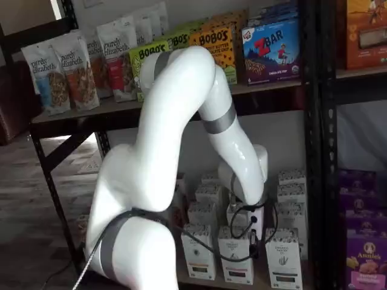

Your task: Pick up the white box with a green strip in the middle, on the bottom shelf, the sixth box from the left

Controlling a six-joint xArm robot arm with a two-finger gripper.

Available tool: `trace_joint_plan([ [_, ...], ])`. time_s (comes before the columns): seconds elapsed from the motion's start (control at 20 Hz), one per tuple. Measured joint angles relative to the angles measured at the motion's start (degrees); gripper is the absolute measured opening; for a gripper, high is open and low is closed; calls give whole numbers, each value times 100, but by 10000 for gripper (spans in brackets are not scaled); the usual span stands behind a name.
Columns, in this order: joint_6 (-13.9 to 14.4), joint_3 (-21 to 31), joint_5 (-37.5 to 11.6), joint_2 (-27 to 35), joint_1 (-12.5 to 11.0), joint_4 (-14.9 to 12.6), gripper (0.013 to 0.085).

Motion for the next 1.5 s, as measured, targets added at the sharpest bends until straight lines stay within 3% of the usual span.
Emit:
trace_joint_plan([
  [0.1, 357, -92, 256, 25, -63, -428, 850],
  [0.2, 445, -128, 292, 67, -77, -542, 850],
  [0.75, -258, -392, 152, 317, -135, 157, 850],
  [1.05, -229, -802, 254, 540, -211, 77, 850],
  [1.5, 161, -1511, 328, 981, -295, -408, 850],
])
